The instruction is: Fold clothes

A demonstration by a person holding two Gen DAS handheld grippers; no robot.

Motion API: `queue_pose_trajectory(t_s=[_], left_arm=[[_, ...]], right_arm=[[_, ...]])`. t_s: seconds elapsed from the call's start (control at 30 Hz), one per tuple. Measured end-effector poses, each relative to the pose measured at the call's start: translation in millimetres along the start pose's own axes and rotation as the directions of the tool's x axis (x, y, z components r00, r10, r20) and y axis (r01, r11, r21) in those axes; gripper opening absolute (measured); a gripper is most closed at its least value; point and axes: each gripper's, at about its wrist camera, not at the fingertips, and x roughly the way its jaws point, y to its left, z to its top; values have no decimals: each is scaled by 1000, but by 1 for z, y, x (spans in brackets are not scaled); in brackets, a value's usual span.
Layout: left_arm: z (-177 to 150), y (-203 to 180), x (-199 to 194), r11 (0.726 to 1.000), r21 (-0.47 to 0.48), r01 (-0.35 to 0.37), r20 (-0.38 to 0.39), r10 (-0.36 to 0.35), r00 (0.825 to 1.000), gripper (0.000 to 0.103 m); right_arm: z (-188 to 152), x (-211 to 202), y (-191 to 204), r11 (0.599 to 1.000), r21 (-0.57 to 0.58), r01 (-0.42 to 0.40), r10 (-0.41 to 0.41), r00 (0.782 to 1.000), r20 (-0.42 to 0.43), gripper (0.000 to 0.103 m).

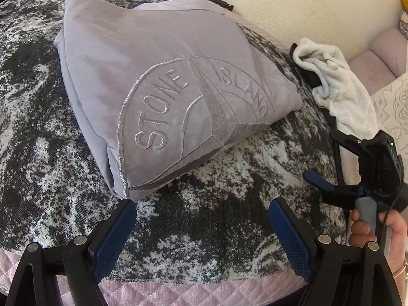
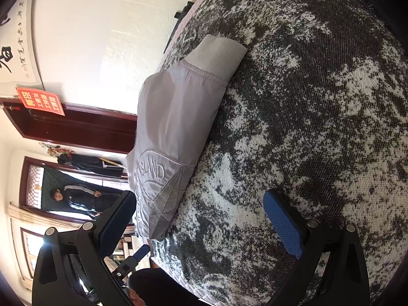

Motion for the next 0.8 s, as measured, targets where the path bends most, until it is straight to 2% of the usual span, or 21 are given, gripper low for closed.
queue_pose_trajectory(t_s=[0.8], left_arm=[[-8, -7, 5, 1000, 22, 21, -27, -20, 999, 88]], right_arm=[[3, -6, -1, 1000, -10, 9, -9, 1000, -8, 102]])
